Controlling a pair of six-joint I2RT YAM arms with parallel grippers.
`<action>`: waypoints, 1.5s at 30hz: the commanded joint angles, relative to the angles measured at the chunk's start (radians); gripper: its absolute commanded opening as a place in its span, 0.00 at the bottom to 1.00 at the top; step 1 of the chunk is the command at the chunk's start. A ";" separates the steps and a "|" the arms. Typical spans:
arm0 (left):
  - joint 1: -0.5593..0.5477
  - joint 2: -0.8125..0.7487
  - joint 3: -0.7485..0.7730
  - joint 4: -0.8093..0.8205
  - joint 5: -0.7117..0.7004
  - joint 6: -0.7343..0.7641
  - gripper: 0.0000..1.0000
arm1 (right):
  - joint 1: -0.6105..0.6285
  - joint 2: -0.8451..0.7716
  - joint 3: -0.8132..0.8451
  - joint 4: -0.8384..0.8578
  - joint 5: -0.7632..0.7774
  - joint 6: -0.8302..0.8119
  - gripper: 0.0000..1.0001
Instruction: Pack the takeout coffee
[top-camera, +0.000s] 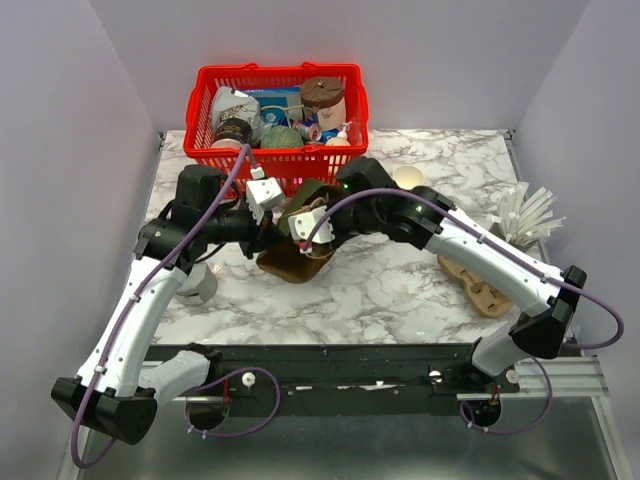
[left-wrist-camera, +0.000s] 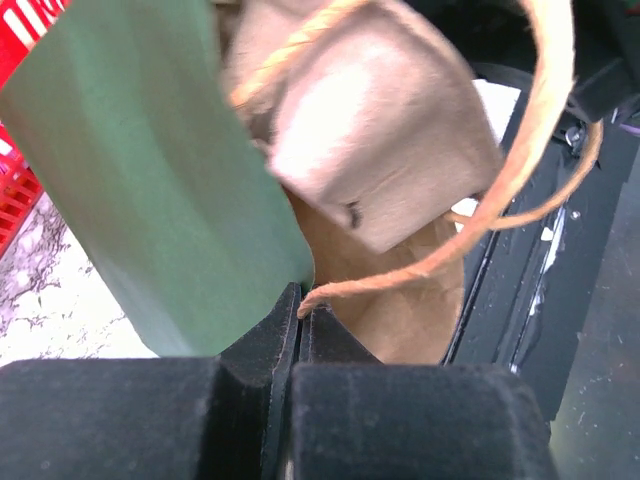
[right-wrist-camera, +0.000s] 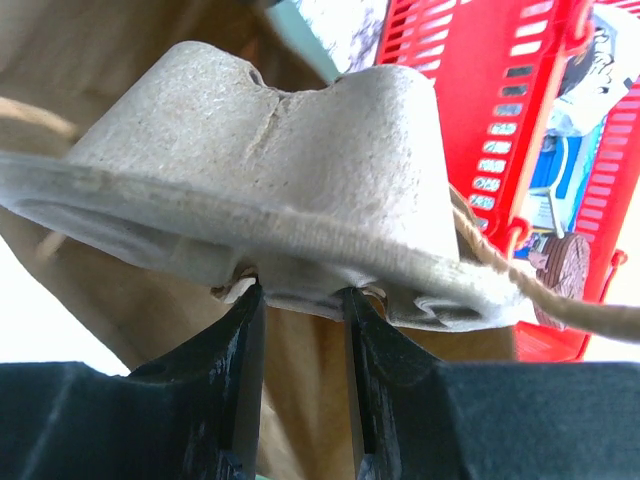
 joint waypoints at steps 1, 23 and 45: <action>0.000 -0.005 0.025 -0.074 0.056 0.029 0.00 | -0.024 0.017 0.073 0.008 -0.054 0.054 0.01; 0.006 0.104 0.260 -0.038 -0.091 -0.036 0.61 | -0.090 0.075 0.155 -0.184 -0.444 0.172 0.01; 0.072 -0.081 0.189 -0.254 0.013 0.219 0.77 | -0.080 0.164 0.234 -0.144 -0.352 0.311 0.01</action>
